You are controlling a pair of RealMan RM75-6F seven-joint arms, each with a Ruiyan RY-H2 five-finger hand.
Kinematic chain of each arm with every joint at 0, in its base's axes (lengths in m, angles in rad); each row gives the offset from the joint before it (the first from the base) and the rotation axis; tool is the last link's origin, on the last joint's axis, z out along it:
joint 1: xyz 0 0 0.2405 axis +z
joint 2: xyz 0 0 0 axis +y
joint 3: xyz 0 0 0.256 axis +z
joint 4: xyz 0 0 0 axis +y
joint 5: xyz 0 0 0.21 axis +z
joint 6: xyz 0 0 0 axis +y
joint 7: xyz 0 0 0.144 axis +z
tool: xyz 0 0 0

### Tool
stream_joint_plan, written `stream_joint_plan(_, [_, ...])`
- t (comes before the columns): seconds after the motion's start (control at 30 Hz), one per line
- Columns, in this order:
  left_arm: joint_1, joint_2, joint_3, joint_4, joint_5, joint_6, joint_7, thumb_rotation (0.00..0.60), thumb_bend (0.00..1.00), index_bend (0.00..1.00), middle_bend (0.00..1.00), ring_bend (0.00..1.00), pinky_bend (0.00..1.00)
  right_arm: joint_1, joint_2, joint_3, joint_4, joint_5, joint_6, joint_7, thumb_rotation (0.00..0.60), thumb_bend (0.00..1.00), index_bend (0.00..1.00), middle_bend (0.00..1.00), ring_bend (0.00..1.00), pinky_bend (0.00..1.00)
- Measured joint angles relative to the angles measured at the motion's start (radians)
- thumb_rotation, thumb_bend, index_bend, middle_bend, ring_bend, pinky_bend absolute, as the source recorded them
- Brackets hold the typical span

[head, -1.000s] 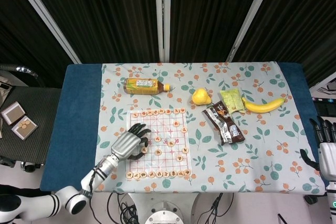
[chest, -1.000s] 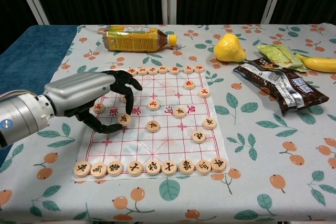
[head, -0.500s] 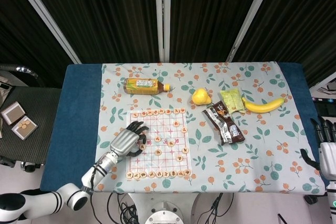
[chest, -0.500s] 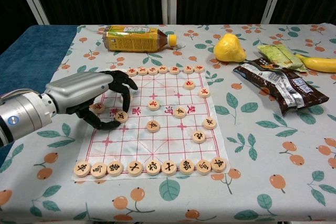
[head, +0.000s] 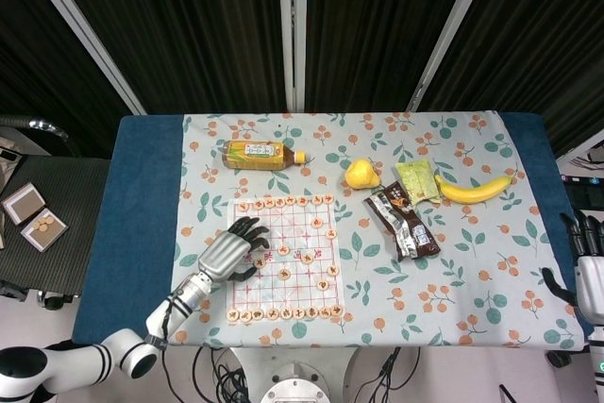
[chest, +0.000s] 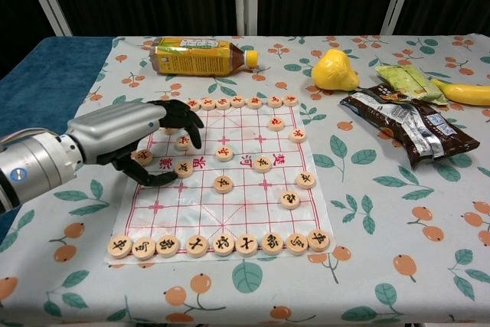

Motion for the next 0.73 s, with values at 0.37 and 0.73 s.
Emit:
stream_joint_plan(0.37, [0.158,0.178,0.032,-0.239,0.04,0.301,0.169,0.6,0.29,0.27,0.14,0.0,0.08,-0.009,0.008,-0.002,0.009,-0.012,0.015,0.026,0.6,0.22,0.0,0.0,0.0,0.0])
stream_joint_plan(0.73, [0.489,0.371,0.067,-0.215,-0.105,0.56,0.119,0.6,0.14,0.02,0.03,0.0,0.05,0.001,-0.096,-0.02,0.164,-0.118,0.075,0.104,0.6,0.22,0.0,0.0,0.0,0.0])
